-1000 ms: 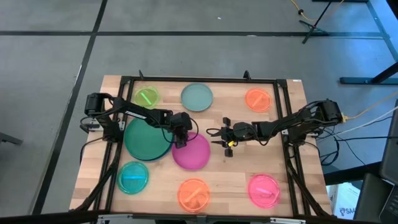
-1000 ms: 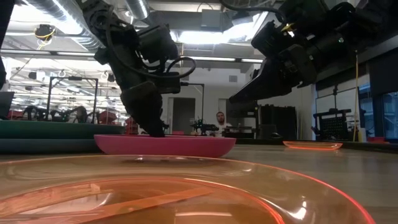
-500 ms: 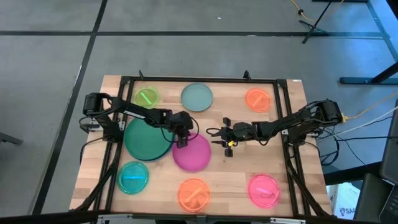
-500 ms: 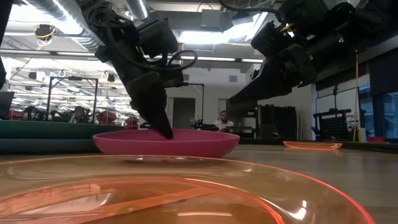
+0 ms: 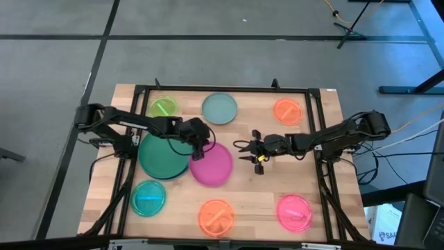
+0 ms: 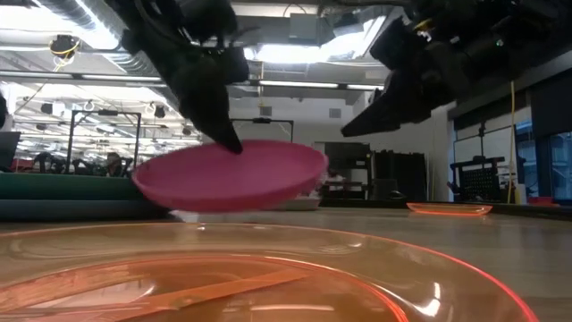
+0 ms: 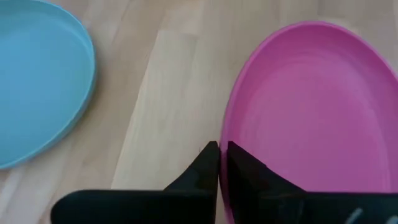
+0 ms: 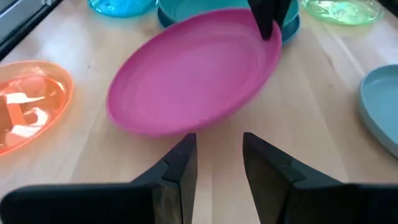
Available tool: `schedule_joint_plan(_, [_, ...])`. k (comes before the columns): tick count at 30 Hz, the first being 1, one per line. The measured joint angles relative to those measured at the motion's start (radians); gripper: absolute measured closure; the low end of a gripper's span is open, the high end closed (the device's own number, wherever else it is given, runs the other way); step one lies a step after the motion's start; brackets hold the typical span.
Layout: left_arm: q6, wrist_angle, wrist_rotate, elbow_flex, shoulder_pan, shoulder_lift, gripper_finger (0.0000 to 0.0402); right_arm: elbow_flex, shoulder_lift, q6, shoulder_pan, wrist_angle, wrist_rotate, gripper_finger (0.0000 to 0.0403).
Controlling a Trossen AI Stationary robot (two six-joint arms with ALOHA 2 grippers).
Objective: Stack plastic plates
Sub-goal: Stack the pink plate on top the green plate
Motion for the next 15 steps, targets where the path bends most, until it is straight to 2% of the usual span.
schedule_joint_plan(15, [-0.073, -0.316, -0.125, 0.0, -0.069, -0.37, 0.0386, 0.0, -0.02, 0.015, 0.0, -0.052, 0.043, 0.0283])
